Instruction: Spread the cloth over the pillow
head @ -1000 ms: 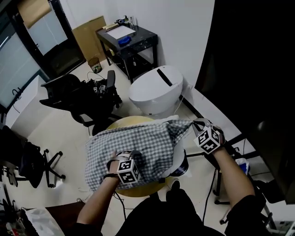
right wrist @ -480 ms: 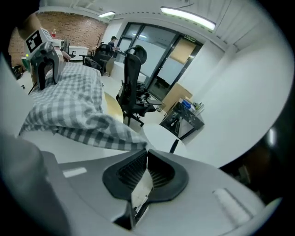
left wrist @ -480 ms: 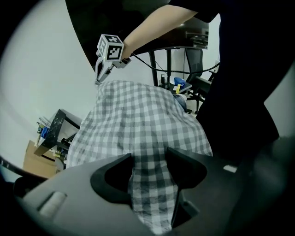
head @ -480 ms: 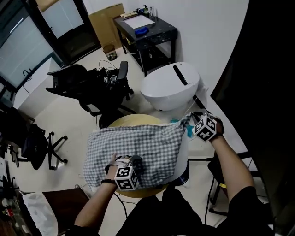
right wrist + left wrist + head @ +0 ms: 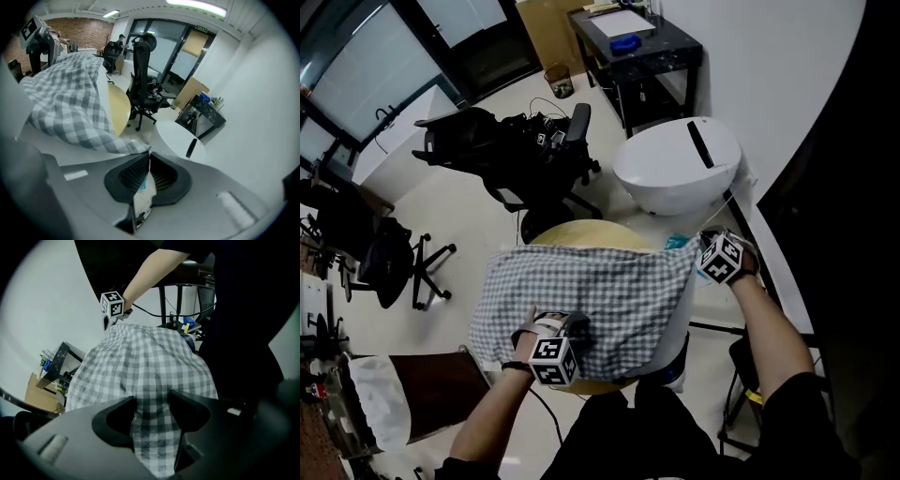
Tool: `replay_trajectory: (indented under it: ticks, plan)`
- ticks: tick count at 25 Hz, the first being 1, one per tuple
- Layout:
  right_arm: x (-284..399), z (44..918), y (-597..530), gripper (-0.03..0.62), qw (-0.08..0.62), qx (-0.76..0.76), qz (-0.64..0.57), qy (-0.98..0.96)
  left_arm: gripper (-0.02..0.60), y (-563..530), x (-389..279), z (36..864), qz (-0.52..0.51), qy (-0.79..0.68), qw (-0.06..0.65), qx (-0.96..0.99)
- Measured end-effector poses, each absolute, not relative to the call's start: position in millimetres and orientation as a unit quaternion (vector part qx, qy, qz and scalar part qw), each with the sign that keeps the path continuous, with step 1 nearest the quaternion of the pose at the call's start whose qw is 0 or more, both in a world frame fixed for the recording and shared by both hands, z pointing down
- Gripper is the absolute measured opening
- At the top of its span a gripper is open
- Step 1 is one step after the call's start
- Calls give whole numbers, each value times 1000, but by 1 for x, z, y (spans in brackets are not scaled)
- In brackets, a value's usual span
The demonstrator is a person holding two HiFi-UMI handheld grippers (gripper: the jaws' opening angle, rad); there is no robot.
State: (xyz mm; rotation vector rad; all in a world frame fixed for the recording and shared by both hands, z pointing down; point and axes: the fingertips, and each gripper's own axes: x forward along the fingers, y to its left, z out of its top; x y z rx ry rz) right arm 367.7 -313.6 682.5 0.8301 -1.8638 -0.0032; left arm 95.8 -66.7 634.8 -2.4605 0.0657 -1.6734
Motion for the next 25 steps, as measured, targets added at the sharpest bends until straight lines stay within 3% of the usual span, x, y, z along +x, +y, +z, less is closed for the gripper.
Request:
replay_trajectory:
  ticks: [3,6,9,14,17,25]
  plan:
    - [359,695,-309,19,521,332,16,-786,232,-67,94,634,-565,23,76,-821]
    - [357,694,-307,108,504,335,34,-795,232,-69,96,621,-561,37,71,-824]
    - [356,683,-303,138,493,338,32,-801,232,-62,108,600,-547,51,77,-832]
    - [359,663,-284,147,480,354,23,-802,229,-31,162,576,-490,68,108,-862]
    - [361,645,-265,149,462,378,21,-802,149,-14,194,580,-467,67,137,-871]
    - [346,589,-200,147,405,428,16,-808,188,-7,228,619,-471,56,172,-863]
